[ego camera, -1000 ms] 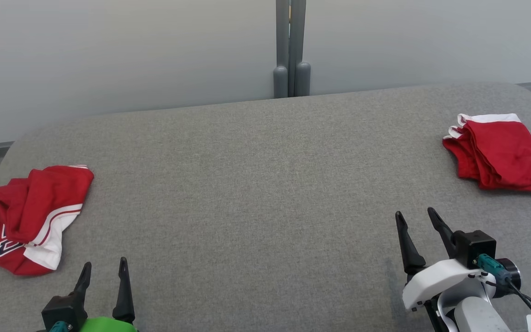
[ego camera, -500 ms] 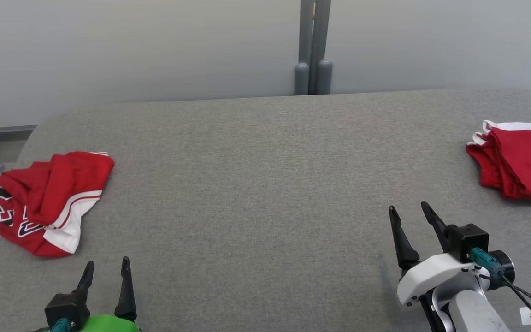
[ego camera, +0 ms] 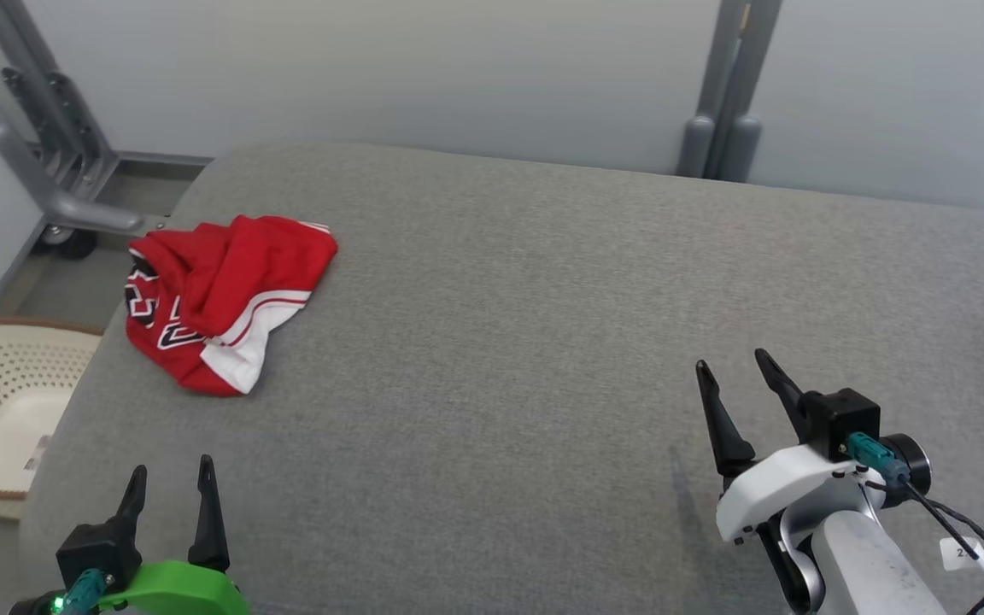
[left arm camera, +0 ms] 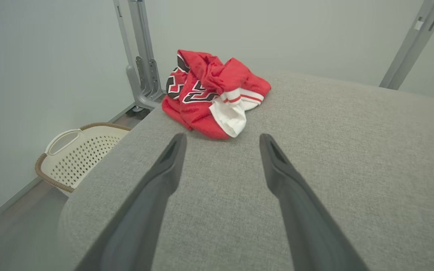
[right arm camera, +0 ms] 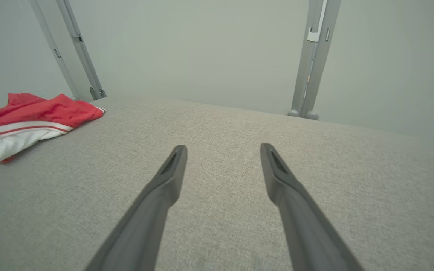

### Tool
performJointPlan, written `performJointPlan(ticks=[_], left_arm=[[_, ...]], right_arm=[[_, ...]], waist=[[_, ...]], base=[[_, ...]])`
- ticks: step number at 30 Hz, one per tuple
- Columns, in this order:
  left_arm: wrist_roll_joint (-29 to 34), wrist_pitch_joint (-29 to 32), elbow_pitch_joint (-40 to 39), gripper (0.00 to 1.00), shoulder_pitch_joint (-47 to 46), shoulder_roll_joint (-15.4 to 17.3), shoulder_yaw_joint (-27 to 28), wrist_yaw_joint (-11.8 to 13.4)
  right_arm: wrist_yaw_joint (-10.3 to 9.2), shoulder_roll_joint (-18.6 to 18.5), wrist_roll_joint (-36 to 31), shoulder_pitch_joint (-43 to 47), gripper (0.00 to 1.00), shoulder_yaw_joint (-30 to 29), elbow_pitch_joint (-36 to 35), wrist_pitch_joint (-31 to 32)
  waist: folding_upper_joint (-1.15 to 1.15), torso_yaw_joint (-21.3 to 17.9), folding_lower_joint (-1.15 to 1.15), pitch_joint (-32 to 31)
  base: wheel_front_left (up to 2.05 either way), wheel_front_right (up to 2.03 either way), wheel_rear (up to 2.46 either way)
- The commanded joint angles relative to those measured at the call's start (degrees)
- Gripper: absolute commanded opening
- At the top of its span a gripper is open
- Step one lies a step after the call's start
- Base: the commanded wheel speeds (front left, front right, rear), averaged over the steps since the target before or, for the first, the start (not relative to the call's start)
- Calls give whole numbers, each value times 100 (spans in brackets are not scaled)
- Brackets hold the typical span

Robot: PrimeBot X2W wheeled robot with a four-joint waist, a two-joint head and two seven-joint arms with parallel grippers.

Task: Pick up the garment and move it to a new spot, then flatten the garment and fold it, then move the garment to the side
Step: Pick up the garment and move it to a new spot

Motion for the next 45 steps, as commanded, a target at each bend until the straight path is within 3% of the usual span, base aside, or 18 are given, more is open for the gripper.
performJointPlan(ticks=[1, 14, 26, 38, 45], left_arm=[[-5, -2, 16, 100, -86, 31, 24, -16], [-52, -2, 117, 100, 94, -11, 213, -31], [-203, -2, -102, 100, 299, -37, 505, 53], [-163, -2, 75, 100, 3, -28, 64, -20], [-355, -2, 217, 100, -519, 201, -280, -47]], right_arm=[[-7, -16, 20, -70, 100, 16, 23, -15], [-7, -16, 163, -90, 100, 358, 189, -15], [-7, -21, 245, -405, 100, 705, 368, -15], [-7, -20, 98, -174, 100, 450, 310, -15], [-7, -21, -19, -302, 100, 467, 267, -15]], waist=[[0, 456, 0, 66], [0, 1574, 0, 121], [0, 1653, 0, 271], [0, 1565, 0, 226], [0, 1336, 0, 465]], base=[[0, 0, 0], [0, 0, 0], [0, 0, 0], [0, 0, 0], [0, 0, 0]])
